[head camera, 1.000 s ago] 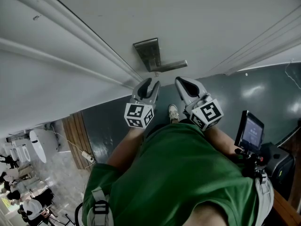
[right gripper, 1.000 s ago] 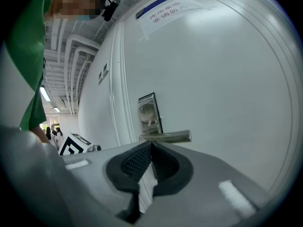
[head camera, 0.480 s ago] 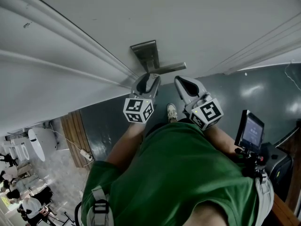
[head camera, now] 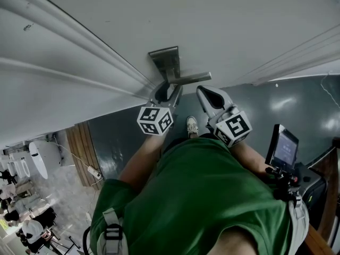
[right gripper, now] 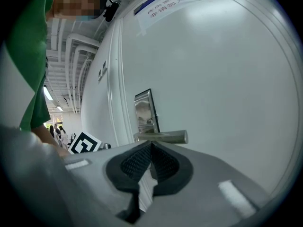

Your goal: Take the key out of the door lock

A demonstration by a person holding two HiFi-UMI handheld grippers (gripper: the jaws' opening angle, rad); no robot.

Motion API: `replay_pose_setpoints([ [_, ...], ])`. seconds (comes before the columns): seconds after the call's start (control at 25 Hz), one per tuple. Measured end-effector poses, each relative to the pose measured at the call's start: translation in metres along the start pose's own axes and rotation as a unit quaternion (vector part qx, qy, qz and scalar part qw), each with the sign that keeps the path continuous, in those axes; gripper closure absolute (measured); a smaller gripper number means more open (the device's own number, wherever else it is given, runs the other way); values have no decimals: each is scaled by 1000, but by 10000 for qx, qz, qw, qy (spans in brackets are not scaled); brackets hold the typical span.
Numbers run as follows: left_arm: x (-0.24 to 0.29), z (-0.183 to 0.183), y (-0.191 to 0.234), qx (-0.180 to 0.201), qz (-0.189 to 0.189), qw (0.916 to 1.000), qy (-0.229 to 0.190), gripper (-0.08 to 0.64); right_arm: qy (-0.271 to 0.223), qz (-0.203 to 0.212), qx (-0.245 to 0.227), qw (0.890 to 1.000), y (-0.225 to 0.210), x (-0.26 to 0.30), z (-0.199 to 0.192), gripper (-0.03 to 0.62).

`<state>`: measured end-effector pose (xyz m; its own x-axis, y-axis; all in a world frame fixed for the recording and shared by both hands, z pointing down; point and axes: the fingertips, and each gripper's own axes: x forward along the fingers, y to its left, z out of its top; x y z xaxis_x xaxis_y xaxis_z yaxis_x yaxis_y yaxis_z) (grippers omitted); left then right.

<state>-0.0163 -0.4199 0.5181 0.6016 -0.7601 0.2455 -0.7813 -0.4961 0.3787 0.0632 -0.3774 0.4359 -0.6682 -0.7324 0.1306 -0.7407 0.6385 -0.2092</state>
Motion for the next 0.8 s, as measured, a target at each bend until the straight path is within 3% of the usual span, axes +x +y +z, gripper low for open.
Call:
replay_pose_setpoints([
  [0.8, 3, 0, -4, -1073, -486, 9930, 39, 427, 25, 58, -23, 10000, 2, 1, 0, 589],
])
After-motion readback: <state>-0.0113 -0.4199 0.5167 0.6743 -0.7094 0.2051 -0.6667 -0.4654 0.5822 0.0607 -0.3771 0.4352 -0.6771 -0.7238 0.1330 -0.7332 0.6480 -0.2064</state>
